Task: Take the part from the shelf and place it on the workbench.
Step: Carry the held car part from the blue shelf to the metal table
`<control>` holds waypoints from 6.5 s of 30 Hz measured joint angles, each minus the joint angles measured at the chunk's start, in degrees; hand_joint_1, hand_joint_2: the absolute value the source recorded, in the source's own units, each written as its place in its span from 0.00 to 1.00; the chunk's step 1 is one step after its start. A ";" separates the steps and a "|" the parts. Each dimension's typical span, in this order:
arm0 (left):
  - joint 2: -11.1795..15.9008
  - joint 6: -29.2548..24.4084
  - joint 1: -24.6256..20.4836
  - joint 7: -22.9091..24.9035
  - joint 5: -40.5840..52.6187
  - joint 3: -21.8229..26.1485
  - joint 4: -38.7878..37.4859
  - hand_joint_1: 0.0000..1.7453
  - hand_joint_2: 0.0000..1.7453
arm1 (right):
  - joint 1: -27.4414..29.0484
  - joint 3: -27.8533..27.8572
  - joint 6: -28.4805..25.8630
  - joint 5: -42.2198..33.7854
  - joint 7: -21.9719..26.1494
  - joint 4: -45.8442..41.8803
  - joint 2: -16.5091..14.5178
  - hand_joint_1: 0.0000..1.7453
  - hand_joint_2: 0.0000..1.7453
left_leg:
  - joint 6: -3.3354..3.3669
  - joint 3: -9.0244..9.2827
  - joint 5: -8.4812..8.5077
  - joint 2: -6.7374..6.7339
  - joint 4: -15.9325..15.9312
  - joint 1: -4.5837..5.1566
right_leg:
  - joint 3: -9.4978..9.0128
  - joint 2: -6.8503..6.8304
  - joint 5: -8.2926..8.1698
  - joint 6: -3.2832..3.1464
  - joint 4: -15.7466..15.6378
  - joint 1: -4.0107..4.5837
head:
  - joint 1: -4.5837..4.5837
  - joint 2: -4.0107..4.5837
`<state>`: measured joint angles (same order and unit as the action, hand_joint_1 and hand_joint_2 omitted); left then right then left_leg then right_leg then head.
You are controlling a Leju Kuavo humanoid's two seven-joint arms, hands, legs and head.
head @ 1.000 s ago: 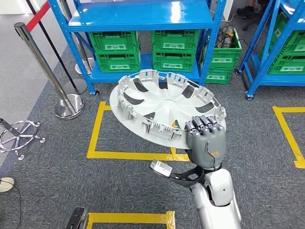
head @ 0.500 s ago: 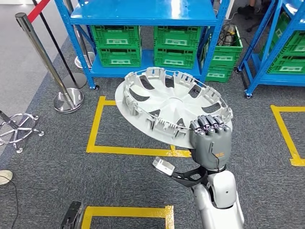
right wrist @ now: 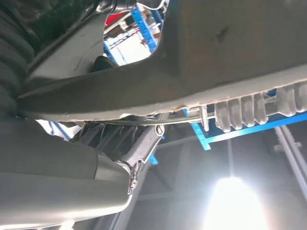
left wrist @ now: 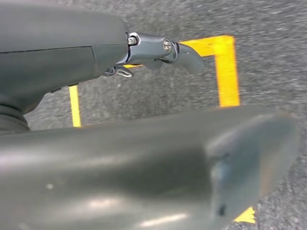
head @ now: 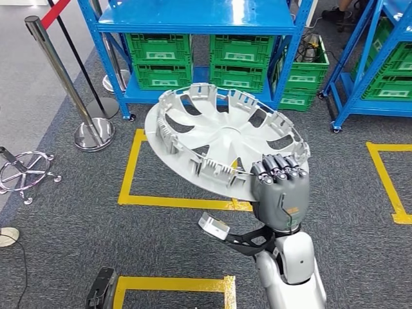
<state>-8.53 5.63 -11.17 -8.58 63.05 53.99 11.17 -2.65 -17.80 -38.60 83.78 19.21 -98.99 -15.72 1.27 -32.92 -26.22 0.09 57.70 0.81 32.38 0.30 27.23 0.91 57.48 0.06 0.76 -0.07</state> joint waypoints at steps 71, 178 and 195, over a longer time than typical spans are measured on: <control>1.46 -0.95 2.91 11.29 -2.41 -3.96 0.00 0.00 0.00 | 0.47 4.10 0.00 -1.44 1.38 3.20 -0.45 1.00 1.00 | -0.15 -0.77 0.87 0.01 -0.01 -0.08 | 0.79 -0.03 -0.75 0.03 0.06 0.06 | 0.00 0.00; 2.58 -1.15 4.10 30.49 -3.28 -6.97 0.02 0.00 0.00 | 3.73 11.80 0.00 -6.69 11.52 0.62 -1.00 1.00 1.00 | -1.27 -0.02 -1.52 4.66 1.60 -1.41 | 3.06 6.15 -1.45 -0.66 1.59 -0.33 | 0.20 0.00; 1.34 -1.69 4.72 28.14 0.65 -10.39 0.11 0.00 0.00 | 7.90 15.44 -0.01 -6.28 11.03 -3.61 -1.33 1.00 1.00 | -1.50 0.96 -1.55 -6.35 0.25 -0.93 | 1.54 -3.35 -0.27 0.48 0.86 -0.11 | 0.87 0.00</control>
<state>-7.19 3.95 -6.45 19.56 63.70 43.60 11.28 5.25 -2.36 -38.60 77.50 30.24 -102.60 -17.05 -0.23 -31.95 -27.77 -6.25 57.95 -0.12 33.91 -3.06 26.97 1.39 58.34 -0.05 1.63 -0.07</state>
